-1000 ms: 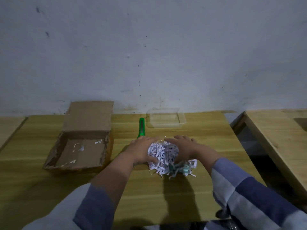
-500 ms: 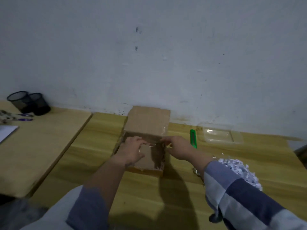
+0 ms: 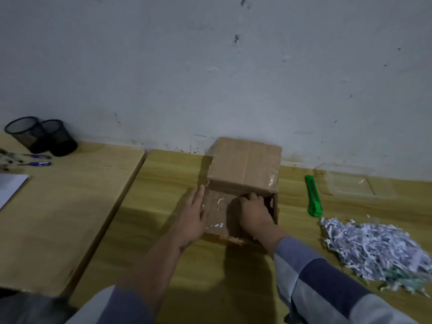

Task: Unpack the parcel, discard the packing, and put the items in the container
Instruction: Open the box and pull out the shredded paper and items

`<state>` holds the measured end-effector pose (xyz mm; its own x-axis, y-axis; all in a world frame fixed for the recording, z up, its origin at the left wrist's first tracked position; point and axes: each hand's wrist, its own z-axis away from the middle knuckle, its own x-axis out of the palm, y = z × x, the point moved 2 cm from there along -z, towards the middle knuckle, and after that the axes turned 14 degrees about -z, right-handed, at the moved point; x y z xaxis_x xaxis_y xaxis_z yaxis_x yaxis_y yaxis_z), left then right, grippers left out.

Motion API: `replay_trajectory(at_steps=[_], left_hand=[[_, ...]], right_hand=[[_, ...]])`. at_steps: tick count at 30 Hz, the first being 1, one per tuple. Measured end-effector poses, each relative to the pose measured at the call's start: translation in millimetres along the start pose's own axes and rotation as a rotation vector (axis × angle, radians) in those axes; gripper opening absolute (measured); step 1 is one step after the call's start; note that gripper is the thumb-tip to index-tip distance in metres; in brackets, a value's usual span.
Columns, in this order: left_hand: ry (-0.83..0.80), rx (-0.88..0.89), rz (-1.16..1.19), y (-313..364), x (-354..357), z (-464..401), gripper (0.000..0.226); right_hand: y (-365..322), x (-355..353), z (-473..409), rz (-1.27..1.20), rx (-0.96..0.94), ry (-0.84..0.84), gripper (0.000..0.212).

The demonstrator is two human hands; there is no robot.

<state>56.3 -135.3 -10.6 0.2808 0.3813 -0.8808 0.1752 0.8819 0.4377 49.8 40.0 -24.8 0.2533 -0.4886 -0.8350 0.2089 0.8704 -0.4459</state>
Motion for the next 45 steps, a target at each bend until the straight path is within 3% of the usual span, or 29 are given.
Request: replay_trajectory(at_steps=[4,10,14,17,22,28,33,38,45], left_hand=[[-0.034,-0.031,0.085,-3,5,5,0.059],[0.004,-0.044,0.114,-1,9,9,0.058],[0.014,-0.045,0.17,-1,10,12,0.058],[0.013,-0.048,0.181,-4,13,11,0.058],[0.049,-0.058,0.204,-3,12,14,0.053],[0.067,-0.101,0.197,-4,15,10,0.053],[0.059,-0.143,0.191,-3,17,8,0.055],[0.041,-0.168,0.172,-1,16,8,0.054],[0.022,-0.13,0.25,0,15,8,0.056]], right_hand=[[-18,6,-9,-0.053,-0.127,0.013,0.052],[-35,13,-6,0.09,-0.3,-0.108,0.06],[-38,24,-1,-0.013,-0.359,-0.131,0.037],[-40,19,5,-0.08,-0.268,-0.128,0.024],[-19,10,8,-0.175,-0.1,-0.07,0.02],[25,-49,31,-0.545,0.009,0.314,0.012],[81,-74,53,-0.569,0.067,0.542,0.01],[121,-56,74,-0.256,0.224,0.399,0.023],[125,-43,81,-0.231,0.17,0.381,0.024]])
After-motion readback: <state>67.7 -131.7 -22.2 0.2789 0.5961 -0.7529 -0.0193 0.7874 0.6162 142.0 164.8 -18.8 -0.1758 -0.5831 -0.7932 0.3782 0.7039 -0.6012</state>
